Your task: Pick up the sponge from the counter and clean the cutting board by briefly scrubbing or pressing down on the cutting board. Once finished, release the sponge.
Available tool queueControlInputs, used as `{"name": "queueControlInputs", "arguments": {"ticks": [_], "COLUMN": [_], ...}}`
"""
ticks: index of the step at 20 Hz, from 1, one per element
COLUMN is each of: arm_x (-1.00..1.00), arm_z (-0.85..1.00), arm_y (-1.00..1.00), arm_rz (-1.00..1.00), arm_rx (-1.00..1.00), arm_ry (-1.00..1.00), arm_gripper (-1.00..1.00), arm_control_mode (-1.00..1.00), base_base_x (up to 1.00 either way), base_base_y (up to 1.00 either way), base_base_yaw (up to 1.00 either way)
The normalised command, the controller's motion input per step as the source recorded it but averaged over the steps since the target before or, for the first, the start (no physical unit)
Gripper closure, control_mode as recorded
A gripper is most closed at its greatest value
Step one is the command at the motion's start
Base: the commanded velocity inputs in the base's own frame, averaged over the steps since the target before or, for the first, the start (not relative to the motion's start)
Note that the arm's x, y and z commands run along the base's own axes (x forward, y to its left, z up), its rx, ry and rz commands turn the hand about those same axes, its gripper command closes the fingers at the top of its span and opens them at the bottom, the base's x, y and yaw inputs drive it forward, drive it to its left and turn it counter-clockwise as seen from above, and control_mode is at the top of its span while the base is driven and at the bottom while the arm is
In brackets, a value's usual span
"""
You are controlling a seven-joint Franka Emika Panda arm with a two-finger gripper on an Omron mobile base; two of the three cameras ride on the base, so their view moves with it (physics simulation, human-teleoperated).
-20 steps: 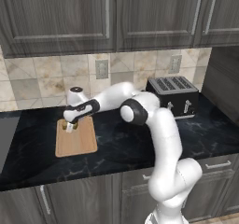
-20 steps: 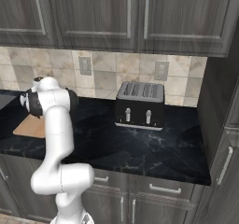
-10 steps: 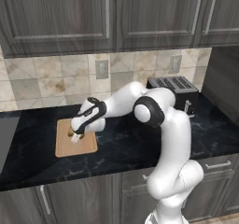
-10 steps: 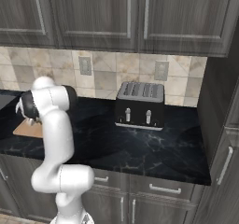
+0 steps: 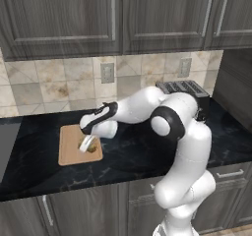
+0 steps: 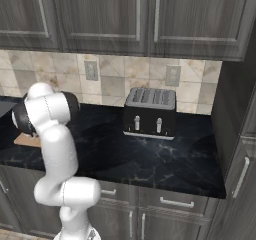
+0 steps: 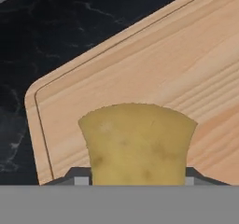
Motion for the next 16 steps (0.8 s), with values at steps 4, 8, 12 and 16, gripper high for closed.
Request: {"name": "queueControlInputs", "arguments": {"ticks": [4,8,12,16], "arm_x": [-0.22,-0.14,-0.3,-0.22], "arm_z": [0.4,0.35,0.22,0.01], "arm_y": [-0.22,-0.41,-0.57,-0.57], "arm_rz": [-0.16,-0.2,-0.19,-0.18], "arm_rx": [0.0,-0.01,-0.04,-0.02], "arm_ry": [0.29,0.07,0.0,0.0], "arm_gripper": [1.0,1.0,1.0,1.0], "arm_control_mode": [-1.0,-1.0,-1.0,-1.0], "base_base_x": [0.0,0.0,0.0,0.0], "base_base_y": [0.0,0.0,0.0,0.0], "base_base_yaw": [0.0,0.0,0.0,0.0]}}
